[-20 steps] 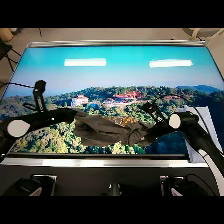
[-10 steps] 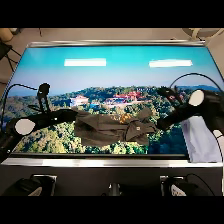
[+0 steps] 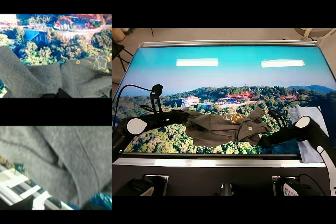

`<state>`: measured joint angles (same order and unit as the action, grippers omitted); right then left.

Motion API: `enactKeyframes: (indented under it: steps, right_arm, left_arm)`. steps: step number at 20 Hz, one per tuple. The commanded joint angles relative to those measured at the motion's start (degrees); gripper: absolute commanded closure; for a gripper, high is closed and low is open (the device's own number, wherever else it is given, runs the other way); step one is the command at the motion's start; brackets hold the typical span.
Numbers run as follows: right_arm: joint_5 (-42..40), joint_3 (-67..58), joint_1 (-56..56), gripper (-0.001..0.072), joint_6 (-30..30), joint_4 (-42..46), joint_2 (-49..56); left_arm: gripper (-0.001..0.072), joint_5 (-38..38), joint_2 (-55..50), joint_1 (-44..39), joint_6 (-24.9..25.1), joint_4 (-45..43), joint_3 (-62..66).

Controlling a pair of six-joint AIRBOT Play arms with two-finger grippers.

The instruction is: Fold the shirts.

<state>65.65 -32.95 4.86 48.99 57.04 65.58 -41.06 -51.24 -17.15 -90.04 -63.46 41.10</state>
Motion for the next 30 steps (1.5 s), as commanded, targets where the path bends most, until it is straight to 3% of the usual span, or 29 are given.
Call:
enactKeyframes:
  steps: [1,2,3,4,5,8,11,13,16,20,26,30]
  right_arm:
    - [-12.4,3.3,-4.7,0.0102,0.9,-6.5,2.4]
    - [-13.9,3.3,-5.3,0.011,0.9,-9.0,3.3]
    - [-14.8,3.2,-5.4,0.025,0.7,-10.8,3.7]
    - [-14.6,2.6,-5.4,0.053,0.7,-11.2,3.6]
    - [-12.7,1.1,-5.3,0.0692,0.6,-11.1,3.4]
    - [-2.4,-9.9,-5.3,0.0695,-2.8,-8.1,-1.1]
    - [2.6,-29.7,-5.3,0.0694,0.3,1.4,-12.1]
    - [-2.2,-45.7,-5.3,0.0693,3.6,11.5,-20.6]
    - [-17.0,-62.0,-5.3,0.0694,4.3,23.9,-31.4]
    - [-15.4,-65.7,-5.3,0.0694,13.8,26.6,-35.9]
    - [-11.1,-65.7,-5.3,0.0693,13.8,28.8,-33.1]
    - [-3.8,-65.7,-5.3,0.0693,13.3,32.6,-25.8]
  left_arm:
    - [0.0686,-0.6,0.0,-0.1,0.0,0.1,0.1]
    - [0.0686,-0.9,0.0,-0.1,0.0,0.1,0.1]
    - [0.0686,-1.1,0.0,-0.1,0.0,0.1,0.1]
    - [0.0686,-1.2,0.0,-0.1,0.0,0.1,0.1]
    - [0.0686,-1.4,0.0,-0.1,0.1,0.0,0.4]
    - [0.0687,-2.9,1.0,0.4,4.5,-1.4,6.5]
    - [0.0687,-6.9,4.3,1.1,5.2,-11.6,22.8]
    - [0.0687,-7.8,7.1,2.1,4.2,-17.0,36.8]
    - [0.0688,-7.5,10.6,4.7,0.4,-21.0,54.7]
    - [0.0687,-8.4,13.7,5.0,-2.6,-16.2,59.8]
    - [0.0687,-18.2,11.7,5.0,-2.6,-20.8,59.7]
    - [0.0686,-25.6,3.8,5.0,-2.5,-21.7,59.6]
